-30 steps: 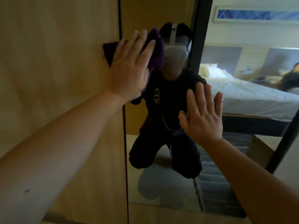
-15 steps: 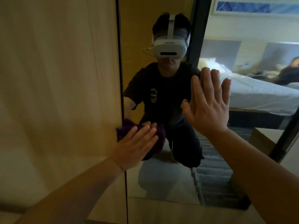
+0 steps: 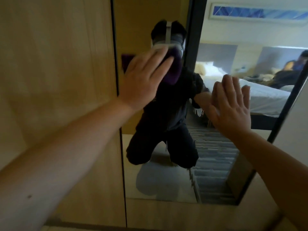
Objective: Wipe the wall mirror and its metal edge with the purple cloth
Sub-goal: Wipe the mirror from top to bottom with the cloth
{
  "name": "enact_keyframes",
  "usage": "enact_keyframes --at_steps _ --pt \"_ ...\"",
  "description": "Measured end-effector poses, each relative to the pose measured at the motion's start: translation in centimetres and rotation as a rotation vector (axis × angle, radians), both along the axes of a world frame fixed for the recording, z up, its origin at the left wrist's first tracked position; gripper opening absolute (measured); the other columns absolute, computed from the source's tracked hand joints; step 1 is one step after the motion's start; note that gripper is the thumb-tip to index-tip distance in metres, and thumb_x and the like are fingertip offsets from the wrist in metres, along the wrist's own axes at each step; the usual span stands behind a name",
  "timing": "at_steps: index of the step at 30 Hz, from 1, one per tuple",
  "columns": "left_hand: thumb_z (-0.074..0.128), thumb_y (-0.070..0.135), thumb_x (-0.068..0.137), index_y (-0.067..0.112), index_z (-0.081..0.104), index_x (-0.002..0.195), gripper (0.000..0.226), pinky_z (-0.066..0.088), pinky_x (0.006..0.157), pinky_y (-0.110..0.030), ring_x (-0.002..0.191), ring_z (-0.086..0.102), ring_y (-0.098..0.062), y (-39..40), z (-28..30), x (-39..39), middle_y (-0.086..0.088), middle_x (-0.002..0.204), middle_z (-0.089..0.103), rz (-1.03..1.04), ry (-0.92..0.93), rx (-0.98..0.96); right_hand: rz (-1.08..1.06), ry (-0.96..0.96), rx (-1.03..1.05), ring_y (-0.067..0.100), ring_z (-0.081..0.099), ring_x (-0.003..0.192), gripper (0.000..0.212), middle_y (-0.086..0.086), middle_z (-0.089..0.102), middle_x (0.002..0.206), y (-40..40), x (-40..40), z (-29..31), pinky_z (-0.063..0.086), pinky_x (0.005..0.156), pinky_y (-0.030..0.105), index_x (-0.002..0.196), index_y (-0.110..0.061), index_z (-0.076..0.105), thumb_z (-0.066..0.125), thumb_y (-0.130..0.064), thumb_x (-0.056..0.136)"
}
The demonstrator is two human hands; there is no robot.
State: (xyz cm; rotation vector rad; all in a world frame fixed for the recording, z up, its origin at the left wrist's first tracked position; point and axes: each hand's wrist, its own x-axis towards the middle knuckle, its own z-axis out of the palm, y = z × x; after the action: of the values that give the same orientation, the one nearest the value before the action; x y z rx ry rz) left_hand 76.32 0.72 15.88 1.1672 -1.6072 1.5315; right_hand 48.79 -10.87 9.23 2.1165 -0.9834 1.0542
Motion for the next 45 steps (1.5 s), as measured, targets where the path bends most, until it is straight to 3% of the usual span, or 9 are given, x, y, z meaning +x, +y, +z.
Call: enact_keyframes --at_steps 3,7,14,19,24,28,31,40,45 --pt "0.055 0.023 0.098 0.015 0.047 0.146 0.049 0.028 0.116 -0.052 0.142 0.036 -0.04 -2.2 5.1 -2.4 -0.022 0.153 0.039 0.055 -0.045 0.011 0.056 -0.042 -0.125 0.024 -0.009 0.152 0.065 0.009 0.001 0.164 -1.5 0.3 -0.6 -0.006 0.122 0.052 0.158 -0.013 0.015 0.029 -0.045 0.102" --pt "0.048 0.033 0.099 0.011 0.038 0.151 0.057 0.023 0.119 -0.052 0.146 0.031 -0.034 -3.3 3.6 -3.0 -0.015 0.157 0.034 0.126 -0.052 0.074 0.092 -0.09 -0.29 0.026 0.0 0.153 0.064 0.01 0.01 0.163 -3.2 0.5 -1.5 0.007 0.12 0.058 0.158 -0.014 0.015 0.029 -0.044 0.103" --pt "0.049 0.021 0.101 0.005 0.042 0.149 0.051 0.032 0.115 -0.053 0.145 0.033 -0.035 -2.5 -8.0 -2.2 -0.018 0.155 0.037 0.016 -0.178 0.119 0.108 -0.084 -0.275 0.025 -0.003 0.152 0.066 0.005 0.001 0.164 -3.2 0.4 -1.5 0.003 0.121 0.055 0.158 -0.018 0.005 0.032 -0.042 0.103" --pt "0.058 0.022 0.095 0.009 0.032 0.154 0.066 0.02 0.121 -0.048 0.148 0.027 -0.031 -1.5 -19.9 -0.9 -0.014 0.159 0.031 0.111 -0.218 0.215 0.094 -0.087 -0.275 0.024 -0.004 0.152 0.066 0.0 -0.006 0.164 -3.2 0.5 -1.4 0.002 0.121 0.054 0.158 -0.021 0.002 0.029 -0.044 0.103" --pt "0.066 0.023 0.091 0.013 0.027 0.155 0.076 0.016 0.122 -0.048 0.15 0.023 -0.029 -1.1 -22.0 -1.4 -0.011 0.162 0.024 0.103 -0.125 0.286 0.049 -0.059 -0.176 0.025 -0.003 0.153 0.066 0.009 0.004 0.164 -2.5 0.3 -1.1 0.002 0.122 0.056 0.158 -0.018 0.009 0.03 -0.044 0.101" --pt "0.058 0.012 0.096 0.014 0.04 0.149 0.055 0.03 0.117 -0.047 0.148 0.029 -0.026 -0.1 -20.2 -1.9 -0.009 0.157 0.036 0.043 -0.071 0.35 0.073 -0.02 -0.083 0.023 -0.004 0.154 0.064 0.008 0.005 0.166 -1.0 -0.2 -0.3 -0.001 0.124 0.051 0.158 -0.015 0.018 0.034 -0.044 0.103" --pt "0.053 0.005 0.1 0.01 0.051 0.142 0.042 0.041 0.109 -0.05 0.144 0.037 -0.027 0.6 -15.7 -3.3 -0.012 0.151 0.044 -0.073 0.046 0.297 0.082 -0.053 -0.037 0.02 -0.007 0.154 0.068 0.002 -0.004 0.166 -0.6 -2.2 0.4 -0.005 0.124 0.046 0.158 -0.019 0.006 0.037 -0.045 0.104" --pt "0.049 0.016 0.099 0.01 0.044 0.147 0.049 0.029 0.117 -0.044 0.142 0.038 -0.034 -4.2 13.1 -7.5 -0.014 0.152 0.043 0.052 0.065 -0.106 0.064 -0.091 -0.168 0.026 -0.001 0.153 0.067 0.01 0.006 0.163 -4.0 -3.6 0.1 0.0 0.123 0.053 0.156 -0.009 0.015 0.032 -0.044 0.101" --pt "0.04 0.031 0.101 0.01 0.031 0.154 0.058 0.016 0.122 -0.048 0.149 0.022 -0.032 -6.0 11.4 -9.8 -0.014 0.161 0.027 0.126 0.11 0.077 0.119 -0.119 -0.221 0.031 0.011 0.153 0.066 0.012 0.014 0.163 -4.5 -3.8 -0.1 0.009 0.122 0.058 0.156 -0.01 0.018 0.036 -0.043 0.102"
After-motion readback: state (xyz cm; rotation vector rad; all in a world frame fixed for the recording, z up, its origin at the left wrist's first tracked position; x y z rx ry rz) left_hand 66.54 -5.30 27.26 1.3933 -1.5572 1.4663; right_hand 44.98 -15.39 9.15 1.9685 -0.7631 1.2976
